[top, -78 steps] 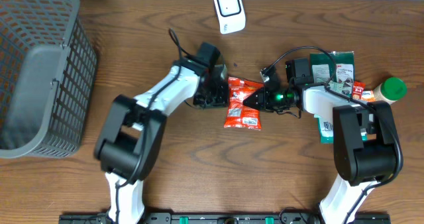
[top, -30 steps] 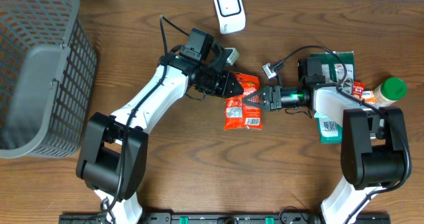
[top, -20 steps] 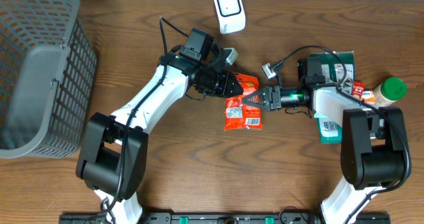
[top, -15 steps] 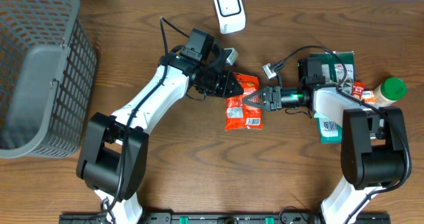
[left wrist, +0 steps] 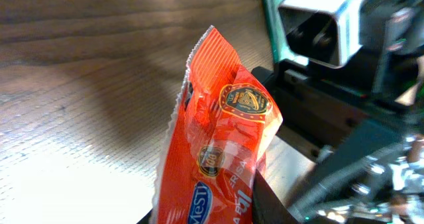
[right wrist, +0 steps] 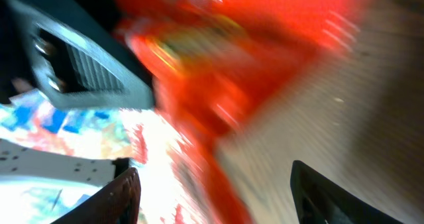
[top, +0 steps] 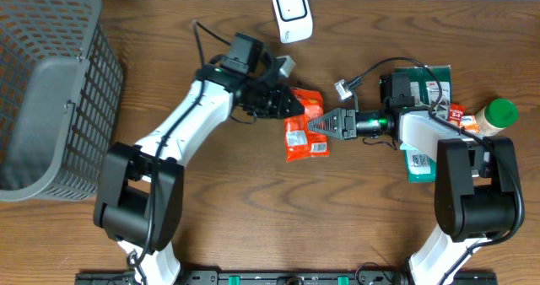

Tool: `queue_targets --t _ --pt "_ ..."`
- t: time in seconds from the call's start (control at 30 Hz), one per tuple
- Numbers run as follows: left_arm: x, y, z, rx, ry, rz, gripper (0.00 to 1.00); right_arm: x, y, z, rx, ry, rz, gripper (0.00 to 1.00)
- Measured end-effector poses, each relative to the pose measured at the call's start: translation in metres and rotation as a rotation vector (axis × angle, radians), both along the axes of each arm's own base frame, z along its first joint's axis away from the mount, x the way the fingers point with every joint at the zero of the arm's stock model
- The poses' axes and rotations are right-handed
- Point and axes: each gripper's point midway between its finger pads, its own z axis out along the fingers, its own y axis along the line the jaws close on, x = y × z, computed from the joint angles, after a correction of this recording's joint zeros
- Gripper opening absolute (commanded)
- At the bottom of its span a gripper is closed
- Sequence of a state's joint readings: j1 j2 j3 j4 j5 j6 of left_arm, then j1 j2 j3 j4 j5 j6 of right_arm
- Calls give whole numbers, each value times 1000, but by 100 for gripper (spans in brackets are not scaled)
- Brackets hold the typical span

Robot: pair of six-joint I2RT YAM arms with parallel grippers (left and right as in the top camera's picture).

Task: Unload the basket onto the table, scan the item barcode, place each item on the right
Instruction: 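Lift the Halls bag with the left gripper and release the right, then carry the Halls bag up to the scanner with the left gripper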

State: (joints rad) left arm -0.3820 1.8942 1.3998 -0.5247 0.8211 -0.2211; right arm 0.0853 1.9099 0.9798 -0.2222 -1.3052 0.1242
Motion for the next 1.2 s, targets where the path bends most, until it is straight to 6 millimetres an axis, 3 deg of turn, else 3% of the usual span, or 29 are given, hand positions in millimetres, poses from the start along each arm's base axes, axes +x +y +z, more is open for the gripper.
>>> queue_targets --t 0.37,0.53,0.6,0.7,0.83,0.93,1.13,1.2 --pt "17 32 23 -167 65 52 7 6 -31 -26 -135 106 -115 64" --pt "25 46 31 -88 -8 111 7 -2 -45 -41 -271 189 -160 61" --pt "29 56 48 -30 -89 153 7 -8 -52 -43 -352 211 -176 59" --pt "28 73 91 37 -244 226 7 -10 -66 -35 -496 187 -216 57" --pt "16 98 146 79 -400 313 7 -9 -84 -7 -675 70 -293 56" --pt "7 108 172 86 -476 347 7 -12 -98 12 -808 4 -368 56" --pt "-4 125 189 149 -546 393 7 -14 -118 31 -948 -59 -474 75" --pt "-8 134 187 208 -531 407 7 -18 -121 28 -977 -41 -476 99"
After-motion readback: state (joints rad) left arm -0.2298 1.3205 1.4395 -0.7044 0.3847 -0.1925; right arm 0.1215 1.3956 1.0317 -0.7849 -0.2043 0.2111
